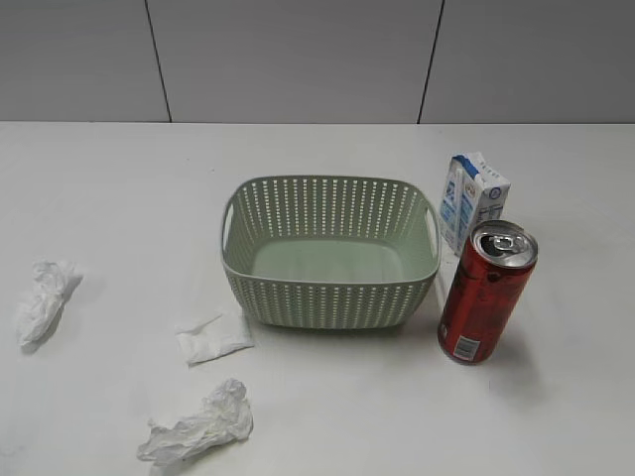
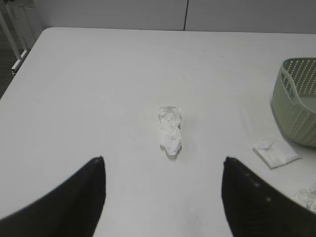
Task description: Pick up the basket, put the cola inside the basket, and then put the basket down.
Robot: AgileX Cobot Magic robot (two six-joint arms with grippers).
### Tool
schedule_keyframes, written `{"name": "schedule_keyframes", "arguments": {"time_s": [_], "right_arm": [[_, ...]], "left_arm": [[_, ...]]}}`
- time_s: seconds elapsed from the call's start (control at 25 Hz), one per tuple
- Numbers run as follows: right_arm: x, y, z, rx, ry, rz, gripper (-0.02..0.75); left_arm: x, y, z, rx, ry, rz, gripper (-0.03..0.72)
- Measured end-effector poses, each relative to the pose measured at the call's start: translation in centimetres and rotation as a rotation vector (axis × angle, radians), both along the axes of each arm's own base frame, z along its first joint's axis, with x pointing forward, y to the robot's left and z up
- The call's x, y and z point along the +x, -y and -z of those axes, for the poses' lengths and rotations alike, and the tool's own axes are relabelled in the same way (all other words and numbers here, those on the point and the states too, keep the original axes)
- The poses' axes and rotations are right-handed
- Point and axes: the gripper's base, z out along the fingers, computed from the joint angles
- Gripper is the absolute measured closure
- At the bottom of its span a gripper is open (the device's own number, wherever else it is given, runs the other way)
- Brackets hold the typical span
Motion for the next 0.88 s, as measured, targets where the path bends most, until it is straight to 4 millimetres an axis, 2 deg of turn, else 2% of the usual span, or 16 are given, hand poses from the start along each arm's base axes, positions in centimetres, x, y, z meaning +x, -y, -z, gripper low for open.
{"name": "schedule_keyframes", "arguments": {"time_s": [0.64, 0.88], "right_arm": [[0.0, 0.0, 0.0, 0.0, 0.0, 0.0, 0.219], [0.0, 0.0, 0.0, 0.0, 0.0, 0.0, 0.219]], "left_arm": [[0.0, 0.0, -0.1, -0.001, 0.01, -0.001, 0.134], [0.0, 0.0, -2.8, -0.02, 0.155, -0.008, 0.134]]}}
